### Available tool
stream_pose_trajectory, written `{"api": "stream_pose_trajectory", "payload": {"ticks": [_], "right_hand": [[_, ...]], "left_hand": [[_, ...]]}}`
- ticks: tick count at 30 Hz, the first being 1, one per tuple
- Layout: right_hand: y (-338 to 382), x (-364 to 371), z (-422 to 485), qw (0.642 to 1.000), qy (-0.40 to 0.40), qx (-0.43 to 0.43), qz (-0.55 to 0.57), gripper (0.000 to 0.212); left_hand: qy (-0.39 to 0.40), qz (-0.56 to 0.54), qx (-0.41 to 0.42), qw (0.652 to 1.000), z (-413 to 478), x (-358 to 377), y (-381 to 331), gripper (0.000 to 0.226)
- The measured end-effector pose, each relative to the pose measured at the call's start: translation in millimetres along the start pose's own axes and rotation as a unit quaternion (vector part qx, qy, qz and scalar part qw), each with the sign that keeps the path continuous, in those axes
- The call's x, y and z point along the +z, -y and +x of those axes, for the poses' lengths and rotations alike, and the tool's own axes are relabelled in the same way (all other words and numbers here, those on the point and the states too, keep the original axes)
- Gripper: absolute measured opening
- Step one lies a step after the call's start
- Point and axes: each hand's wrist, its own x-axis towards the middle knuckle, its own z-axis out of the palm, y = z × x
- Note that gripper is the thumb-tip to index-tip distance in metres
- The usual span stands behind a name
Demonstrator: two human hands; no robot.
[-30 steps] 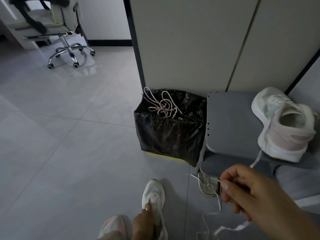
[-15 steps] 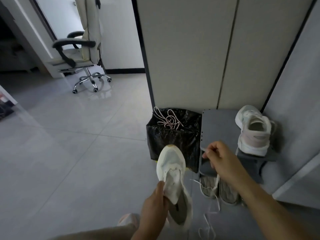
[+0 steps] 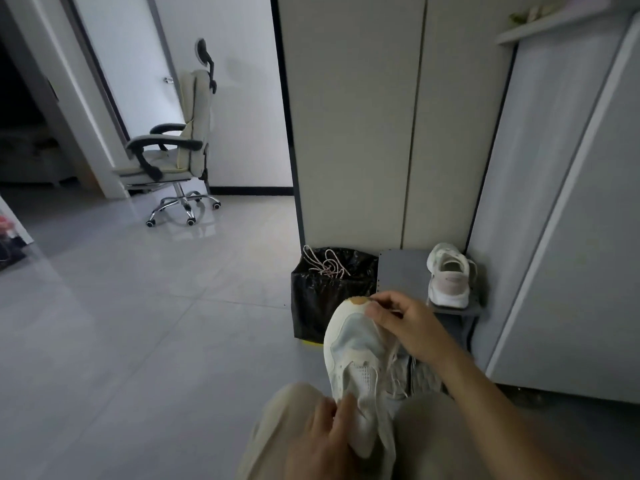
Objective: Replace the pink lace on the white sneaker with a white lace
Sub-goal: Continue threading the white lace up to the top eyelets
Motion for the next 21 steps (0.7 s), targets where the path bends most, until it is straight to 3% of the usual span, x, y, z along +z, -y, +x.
{"api": "stream_pose_trajectory", "payload": {"ticks": [5, 7, 12, 17, 21], "right_hand": [[-9, 5, -15, 0.994, -0.105, 0.005, 0.011, 0.004], [-16, 5, -17, 0.991, -0.132, 0.018, -0.004, 0.011], [-18, 16, -13, 0.995, -0.098, 0.031, 0.018, 0.008], [-18, 25, -6, 0.996, -0.077, 0.035, 0.024, 0.006], [-15, 27, 0, 0.996, -0.082, 0.032, 0.031, 0.008]], "left_hand": [[0.036, 0.034, 0.027, 0.998, -7, -9, 0, 0.027], [0.003, 0.036, 0.034, 0.999, -12, -5, -2, 0.02], [-0.128, 0.015, 0.03, 0.991, -21, 7, -14, 0.013], [-0.098, 0.045, 0.065, 0.992, -24, 9, -11, 0.023], [-0.121, 0.06, 0.076, 0.988, -21, 17, -4, 0.023]]}}
